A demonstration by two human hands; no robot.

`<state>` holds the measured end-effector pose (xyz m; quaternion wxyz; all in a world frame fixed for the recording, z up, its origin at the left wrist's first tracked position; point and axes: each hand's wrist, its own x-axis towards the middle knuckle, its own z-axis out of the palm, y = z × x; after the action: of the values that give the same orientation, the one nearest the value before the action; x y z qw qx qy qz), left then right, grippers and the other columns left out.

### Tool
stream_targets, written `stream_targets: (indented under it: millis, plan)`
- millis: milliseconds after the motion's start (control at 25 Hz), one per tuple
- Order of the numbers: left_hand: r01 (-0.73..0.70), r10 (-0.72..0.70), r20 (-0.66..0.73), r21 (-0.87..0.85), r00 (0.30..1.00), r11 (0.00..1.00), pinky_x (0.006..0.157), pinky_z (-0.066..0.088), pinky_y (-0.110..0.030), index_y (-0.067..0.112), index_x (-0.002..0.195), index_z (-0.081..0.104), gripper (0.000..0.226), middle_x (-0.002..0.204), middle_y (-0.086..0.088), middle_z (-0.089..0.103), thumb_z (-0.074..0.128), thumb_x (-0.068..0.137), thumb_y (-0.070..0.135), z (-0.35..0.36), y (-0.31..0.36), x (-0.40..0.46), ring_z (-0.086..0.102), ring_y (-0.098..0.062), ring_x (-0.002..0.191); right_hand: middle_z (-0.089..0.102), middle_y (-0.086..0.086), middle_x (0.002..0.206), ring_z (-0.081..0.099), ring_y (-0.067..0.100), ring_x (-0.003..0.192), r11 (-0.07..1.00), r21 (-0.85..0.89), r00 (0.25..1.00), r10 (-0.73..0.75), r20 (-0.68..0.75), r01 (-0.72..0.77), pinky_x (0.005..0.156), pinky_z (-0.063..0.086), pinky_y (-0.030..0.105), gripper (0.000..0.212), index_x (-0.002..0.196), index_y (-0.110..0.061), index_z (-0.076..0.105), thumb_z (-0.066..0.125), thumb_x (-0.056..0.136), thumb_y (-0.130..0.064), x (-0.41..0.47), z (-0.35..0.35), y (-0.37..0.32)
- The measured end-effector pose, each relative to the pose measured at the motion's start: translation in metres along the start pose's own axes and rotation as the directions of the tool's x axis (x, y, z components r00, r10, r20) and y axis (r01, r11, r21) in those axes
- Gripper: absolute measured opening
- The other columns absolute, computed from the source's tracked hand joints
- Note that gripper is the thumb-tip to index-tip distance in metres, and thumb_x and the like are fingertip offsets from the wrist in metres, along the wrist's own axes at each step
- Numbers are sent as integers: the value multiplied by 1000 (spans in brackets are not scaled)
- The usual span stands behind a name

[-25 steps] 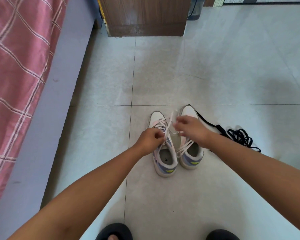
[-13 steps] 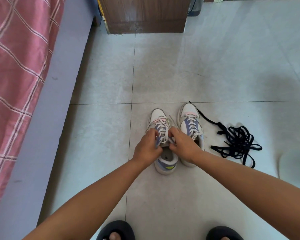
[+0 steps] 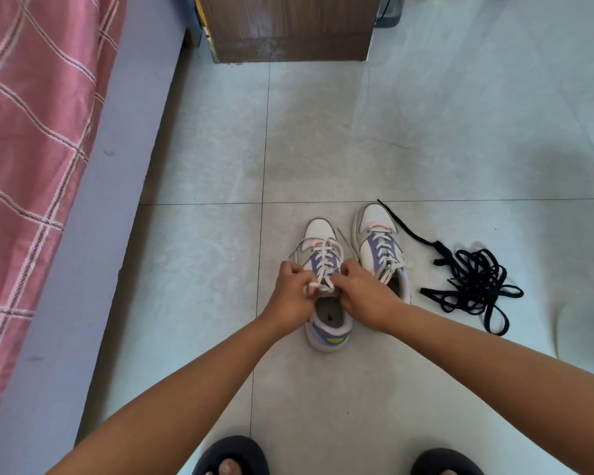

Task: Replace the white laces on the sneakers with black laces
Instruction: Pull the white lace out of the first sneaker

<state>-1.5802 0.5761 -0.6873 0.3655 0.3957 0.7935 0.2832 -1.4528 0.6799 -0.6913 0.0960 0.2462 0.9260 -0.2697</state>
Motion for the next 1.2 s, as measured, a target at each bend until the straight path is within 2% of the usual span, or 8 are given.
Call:
stream_targets:
  millis: [80,240,360,440,520,680,800,1200]
  plan:
    - [187,-188,38,-423,981,887,70,41,-18,19,65,40,36,80,1,48,64,80,-4,-18,5,1,47,-13,72,42,3,104,49,19,94,895,423,988,153,7,-141,81,45,28,4,87,-11,55,58,87,-8,-2,-10,-4]
    - [214,-316,102,-915,943,343,69,51,-31,16,65,41,31,46,3,41,54,91,5,-75,-5,4,46,-10,44,52,1,72,52,10,67,118,966,874,461,152,-231,63,43,22,15,73,-9,53,64,84,-6,-14,-49,16]
    - [330,-521,23,-797,853,505,55,54,-28,13,79,52,16,51,1,37,56,93,20,-100,-33,6,35,-11,39,50,5,70,49,15,64,-89,987,701,696,155,-130,60,43,25,15,74,-10,53,55,89,-8,-22,-77,46]
    - [509,-627,-65,-522,777,685,68,57,-37,6,100,55,20,73,-10,52,50,95,25,-101,-49,10,50,-18,53,56,5,81,53,17,76,12,984,660,743,109,-176,67,46,29,13,87,-9,55,57,92,-20,-24,-88,60]
    - [612,-623,-178,-118,761,782,92,46,-42,2,122,48,36,113,-22,53,46,95,27,-88,-50,13,58,-33,96,57,8,111,55,21,102,326,858,713,699,65,-398,84,49,38,46,122,-5,48,59,90,-36,-23,-91,61]
    - [170,-155,-106,153,982,974,88,43,-34,11,120,52,36,115,-8,53,56,88,29,-26,-3,3,53,-24,109,54,11,118,53,25,106,912,197,923,379,-72,-359,88,43,35,50,133,-10,38,57,91,-29,-21,-56,11]
    - [65,-67,-6,362,998,930,81,44,-36,12,118,46,39,116,-6,49,56,86,31,12,18,-1,51,-25,105,59,13,97,57,29,85,963,68,963,255,89,-261,67,41,34,30,116,-9,36,49,94,-23,-14,-23,-22]
    - [-39,67,-44,464,997,885,70,39,-29,19,118,41,32,114,4,53,51,88,28,-14,7,-9,57,-20,95,49,3,72,54,28,69,923,221,946,324,-7,-315,61,42,40,28,100,-12,29,52,89,-22,-20,-24,-15]
